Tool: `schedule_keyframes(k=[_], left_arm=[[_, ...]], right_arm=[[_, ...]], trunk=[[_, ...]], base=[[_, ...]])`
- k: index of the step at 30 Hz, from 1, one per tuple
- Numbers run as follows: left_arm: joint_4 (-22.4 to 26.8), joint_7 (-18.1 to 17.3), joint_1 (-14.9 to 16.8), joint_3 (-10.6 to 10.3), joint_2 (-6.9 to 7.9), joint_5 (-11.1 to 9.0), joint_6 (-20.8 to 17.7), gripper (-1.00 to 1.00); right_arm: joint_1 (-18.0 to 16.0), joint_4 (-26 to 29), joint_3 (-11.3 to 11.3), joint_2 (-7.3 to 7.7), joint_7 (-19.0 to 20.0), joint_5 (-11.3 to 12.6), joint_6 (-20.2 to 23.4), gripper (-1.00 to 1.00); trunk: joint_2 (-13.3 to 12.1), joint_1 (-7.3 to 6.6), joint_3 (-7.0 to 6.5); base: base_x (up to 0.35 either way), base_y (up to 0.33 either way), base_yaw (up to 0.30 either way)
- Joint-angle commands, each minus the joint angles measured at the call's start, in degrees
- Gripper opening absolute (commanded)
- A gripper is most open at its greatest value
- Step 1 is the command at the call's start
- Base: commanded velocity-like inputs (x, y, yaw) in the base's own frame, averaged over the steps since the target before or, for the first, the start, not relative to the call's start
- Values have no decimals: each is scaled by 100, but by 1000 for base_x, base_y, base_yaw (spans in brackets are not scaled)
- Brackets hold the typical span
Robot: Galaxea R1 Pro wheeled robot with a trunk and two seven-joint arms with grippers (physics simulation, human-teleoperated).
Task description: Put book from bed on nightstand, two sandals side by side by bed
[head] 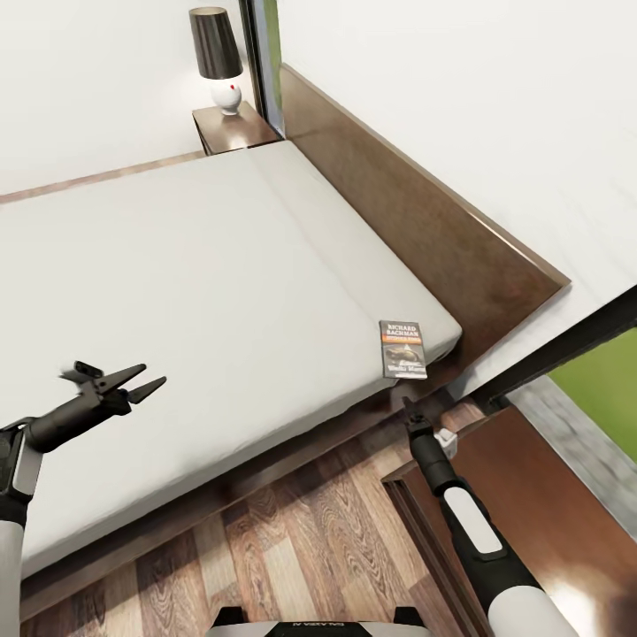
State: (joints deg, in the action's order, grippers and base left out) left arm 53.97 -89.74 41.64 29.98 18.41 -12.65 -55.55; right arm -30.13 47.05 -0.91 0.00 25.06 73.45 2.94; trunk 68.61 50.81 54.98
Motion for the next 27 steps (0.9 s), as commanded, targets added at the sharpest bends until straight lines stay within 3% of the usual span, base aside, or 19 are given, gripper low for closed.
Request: schedule_keyframes(k=[1, 12, 18, 27], left_arm=[[0, -26, 2, 4, -17, 8, -61, 100], [0, -26, 2, 12, -48, 8, -61, 100], [0, -26, 1, 7, -48, 8, -61, 100], [0, -26, -2, 7, -114, 8, -61, 100]], right_arm=[[-2, -2, -4, 0, 24, 64, 28, 100], [-15, 24, -11, 8, 26, 81, 20, 100], [-402, 15, -14, 21, 24, 76, 7, 100], [-484, -49, -6, 15, 10, 37, -88, 100]], trunk=[[2, 0, 3], [2, 0, 3], [2, 0, 3], [2, 0, 3]], base=[[0, 0, 0], [0, 0, 0], [0, 0, 0], [0, 0, 0]])
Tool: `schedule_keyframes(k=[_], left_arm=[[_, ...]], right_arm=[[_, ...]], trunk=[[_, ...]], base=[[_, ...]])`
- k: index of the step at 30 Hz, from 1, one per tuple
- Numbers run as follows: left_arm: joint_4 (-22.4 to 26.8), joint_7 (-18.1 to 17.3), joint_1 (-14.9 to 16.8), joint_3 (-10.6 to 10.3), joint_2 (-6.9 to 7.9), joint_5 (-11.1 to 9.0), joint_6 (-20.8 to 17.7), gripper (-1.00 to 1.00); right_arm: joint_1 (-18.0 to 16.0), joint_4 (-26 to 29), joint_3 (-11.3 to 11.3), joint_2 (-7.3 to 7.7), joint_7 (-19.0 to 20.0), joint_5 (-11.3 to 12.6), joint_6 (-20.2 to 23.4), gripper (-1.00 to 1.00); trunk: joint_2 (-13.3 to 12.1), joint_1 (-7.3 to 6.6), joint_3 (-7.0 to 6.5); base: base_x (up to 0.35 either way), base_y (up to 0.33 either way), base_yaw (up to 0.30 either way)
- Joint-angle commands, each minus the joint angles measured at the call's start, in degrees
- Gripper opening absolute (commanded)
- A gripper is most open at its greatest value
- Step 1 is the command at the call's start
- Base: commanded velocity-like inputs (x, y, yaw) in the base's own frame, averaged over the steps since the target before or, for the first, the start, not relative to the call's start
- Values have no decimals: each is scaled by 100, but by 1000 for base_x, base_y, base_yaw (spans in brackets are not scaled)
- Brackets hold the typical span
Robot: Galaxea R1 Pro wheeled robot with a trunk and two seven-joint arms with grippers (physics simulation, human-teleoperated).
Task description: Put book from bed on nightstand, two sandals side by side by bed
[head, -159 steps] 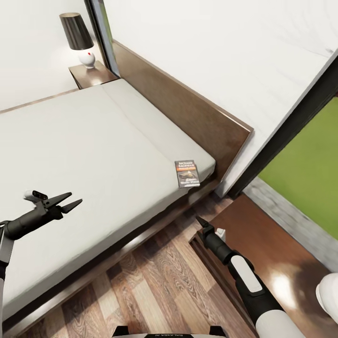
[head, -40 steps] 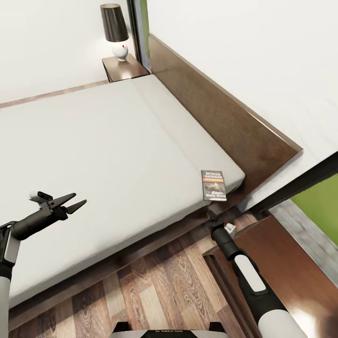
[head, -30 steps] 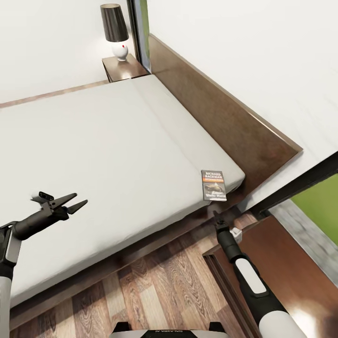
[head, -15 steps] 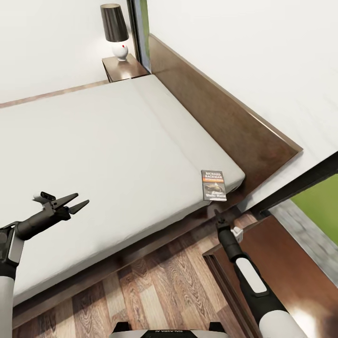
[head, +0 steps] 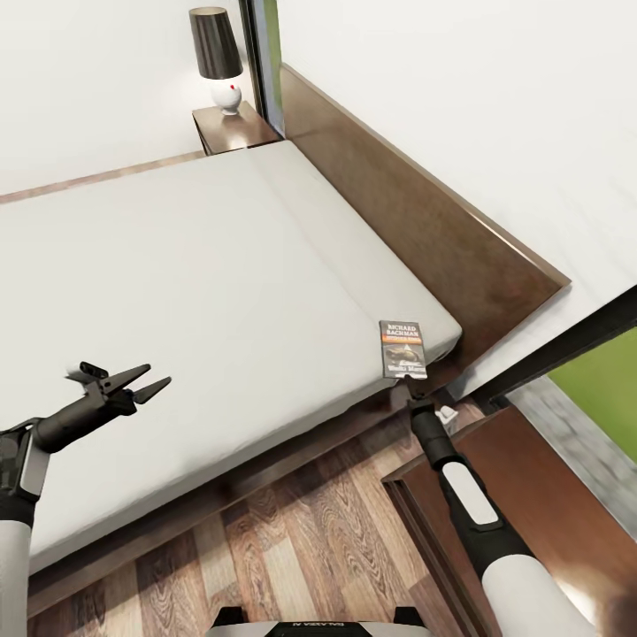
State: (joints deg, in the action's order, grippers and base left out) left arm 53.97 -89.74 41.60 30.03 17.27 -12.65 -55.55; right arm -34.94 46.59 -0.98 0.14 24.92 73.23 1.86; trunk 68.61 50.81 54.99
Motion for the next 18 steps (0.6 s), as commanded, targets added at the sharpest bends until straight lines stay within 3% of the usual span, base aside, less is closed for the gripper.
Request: schedule_keyframes(k=[1, 18], left_arm=[[0, -26, 2, -2, -6, 8, -58, 100], [0, -26, 4, 2, -14, 8, -52, 100]], right_arm=[[-3, -10, -1, 6, 23, 55, 16, 100], [-4, -215, -240, -19, 28, 74, -347, 100]], trunk=[[2, 0, 3], [2, 0, 3]], base=[[0, 0, 0], [0, 0, 0]])
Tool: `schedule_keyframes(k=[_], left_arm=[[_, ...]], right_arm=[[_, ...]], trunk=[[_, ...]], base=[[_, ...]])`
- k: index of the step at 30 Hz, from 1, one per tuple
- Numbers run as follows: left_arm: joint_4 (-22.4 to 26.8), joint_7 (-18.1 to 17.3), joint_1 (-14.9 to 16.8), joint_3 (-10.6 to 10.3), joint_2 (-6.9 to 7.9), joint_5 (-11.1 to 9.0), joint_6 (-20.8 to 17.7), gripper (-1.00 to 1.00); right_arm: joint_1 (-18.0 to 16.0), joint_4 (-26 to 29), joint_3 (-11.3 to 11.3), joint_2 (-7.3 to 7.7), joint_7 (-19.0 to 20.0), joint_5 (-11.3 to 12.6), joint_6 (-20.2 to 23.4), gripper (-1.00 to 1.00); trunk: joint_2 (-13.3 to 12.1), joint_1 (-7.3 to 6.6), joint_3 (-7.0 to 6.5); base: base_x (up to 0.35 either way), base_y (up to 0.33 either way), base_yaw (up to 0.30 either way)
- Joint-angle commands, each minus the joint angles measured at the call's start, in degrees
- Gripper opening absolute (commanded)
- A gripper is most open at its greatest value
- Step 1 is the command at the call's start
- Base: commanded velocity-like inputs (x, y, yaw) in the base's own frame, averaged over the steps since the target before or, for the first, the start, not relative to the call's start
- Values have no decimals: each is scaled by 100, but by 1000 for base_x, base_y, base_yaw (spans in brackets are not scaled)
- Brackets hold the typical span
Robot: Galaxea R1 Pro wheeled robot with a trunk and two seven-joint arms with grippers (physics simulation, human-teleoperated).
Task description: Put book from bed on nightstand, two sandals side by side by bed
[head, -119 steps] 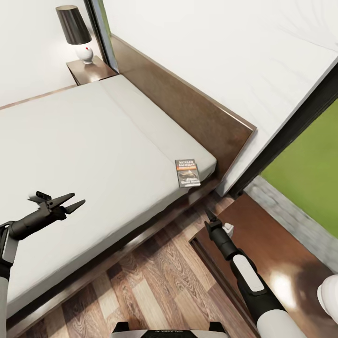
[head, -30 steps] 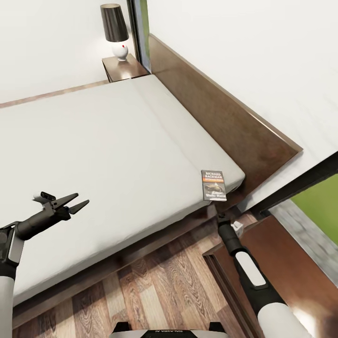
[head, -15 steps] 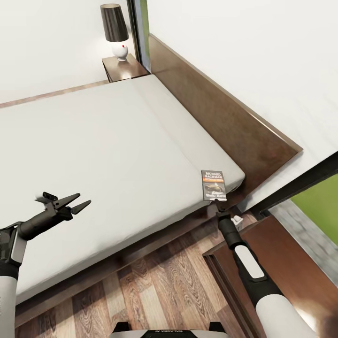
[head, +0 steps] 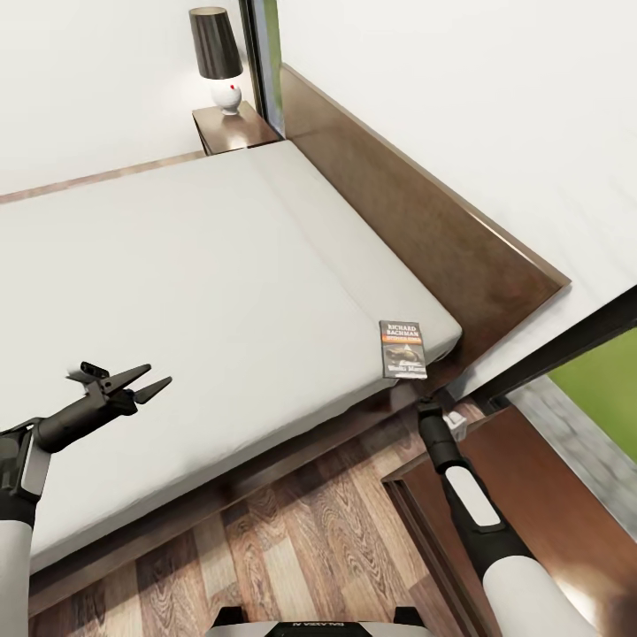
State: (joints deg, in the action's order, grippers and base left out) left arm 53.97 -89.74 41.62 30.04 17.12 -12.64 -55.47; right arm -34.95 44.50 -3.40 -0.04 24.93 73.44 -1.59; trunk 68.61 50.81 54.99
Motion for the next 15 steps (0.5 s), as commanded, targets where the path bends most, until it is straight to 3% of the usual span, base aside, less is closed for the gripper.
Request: schedule_keyframes(k=[1, 9, 15], left_arm=[[0, -26, 3, 1, 1, 8, -61, 100], [0, -26, 2, 9, -3, 8, -56, 100], [0, -26, 4, 11, -7, 8, -57, 100]], right_arm=[[-3, -7, 3, -2, 28, 51, -4, 100], [-3, -11, -39, 17, 29, 63, -8, 100], [-3, -11, -349, 14, 29, 65, -13, 100]], trunk=[[2, 0, 3], [2, 0, 3], [2, 0, 3]], base=[[0, 0, 0], [0, 0, 0], [0, 0, 0]])
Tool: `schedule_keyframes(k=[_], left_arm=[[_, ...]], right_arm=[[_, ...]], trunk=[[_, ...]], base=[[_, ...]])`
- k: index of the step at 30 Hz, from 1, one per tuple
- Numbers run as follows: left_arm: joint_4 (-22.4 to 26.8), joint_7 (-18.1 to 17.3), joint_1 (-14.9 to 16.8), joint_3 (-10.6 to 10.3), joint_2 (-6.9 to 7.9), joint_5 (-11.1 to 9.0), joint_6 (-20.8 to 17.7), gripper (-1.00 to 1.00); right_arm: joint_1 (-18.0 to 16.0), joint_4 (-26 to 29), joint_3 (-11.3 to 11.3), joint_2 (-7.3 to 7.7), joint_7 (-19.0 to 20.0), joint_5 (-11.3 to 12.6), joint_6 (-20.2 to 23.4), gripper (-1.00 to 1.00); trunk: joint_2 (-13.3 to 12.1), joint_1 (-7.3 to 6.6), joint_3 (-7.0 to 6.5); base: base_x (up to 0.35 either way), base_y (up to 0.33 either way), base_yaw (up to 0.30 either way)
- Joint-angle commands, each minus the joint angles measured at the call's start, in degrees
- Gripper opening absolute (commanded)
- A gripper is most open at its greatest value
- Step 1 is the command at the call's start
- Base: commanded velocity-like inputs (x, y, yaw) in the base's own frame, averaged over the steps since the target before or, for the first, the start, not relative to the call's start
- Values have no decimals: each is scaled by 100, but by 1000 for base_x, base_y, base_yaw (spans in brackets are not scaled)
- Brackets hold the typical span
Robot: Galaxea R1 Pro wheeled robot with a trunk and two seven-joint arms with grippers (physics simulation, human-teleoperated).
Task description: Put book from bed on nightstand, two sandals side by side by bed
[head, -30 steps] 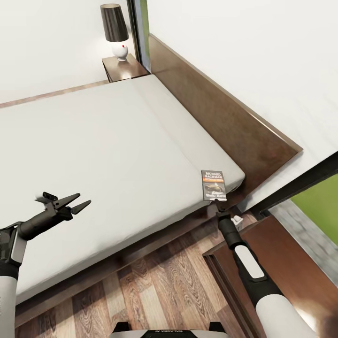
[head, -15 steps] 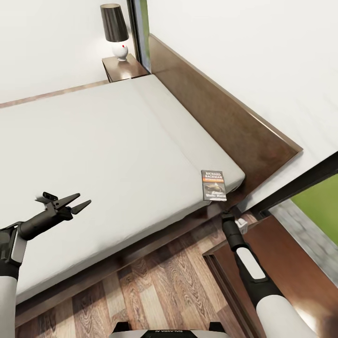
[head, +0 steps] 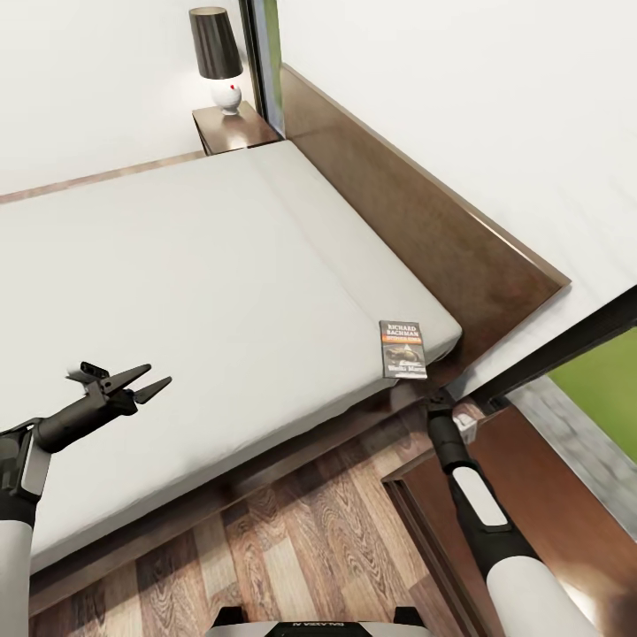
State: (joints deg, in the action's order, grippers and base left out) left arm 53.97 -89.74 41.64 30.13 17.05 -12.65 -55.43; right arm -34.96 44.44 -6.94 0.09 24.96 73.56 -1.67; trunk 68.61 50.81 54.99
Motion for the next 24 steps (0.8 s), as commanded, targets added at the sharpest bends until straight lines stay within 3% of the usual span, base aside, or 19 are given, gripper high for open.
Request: schedule_keyframes(k=[1, 15, 24], left_arm=[[0, -26, 2, 1, 0, 8, -62, 100], [0, -26, -4, 1, 0, 8, -64, 100], [0, -26, -2, -7, 0, 16, -64, 100]], right_arm=[[-2, -5, -3, 1, 26, 53, -6, 100], [-2, -5, -35, -17, 26, 54, -6, 100], [-2, -5, -35, -18, 26, 46, -2, 100]], trunk=[[2, 0, 3], [2, 0, 3], [363, 198, 164]], base=[[0, 0, 0], [0, 0, 0], [0, 0, 0]])
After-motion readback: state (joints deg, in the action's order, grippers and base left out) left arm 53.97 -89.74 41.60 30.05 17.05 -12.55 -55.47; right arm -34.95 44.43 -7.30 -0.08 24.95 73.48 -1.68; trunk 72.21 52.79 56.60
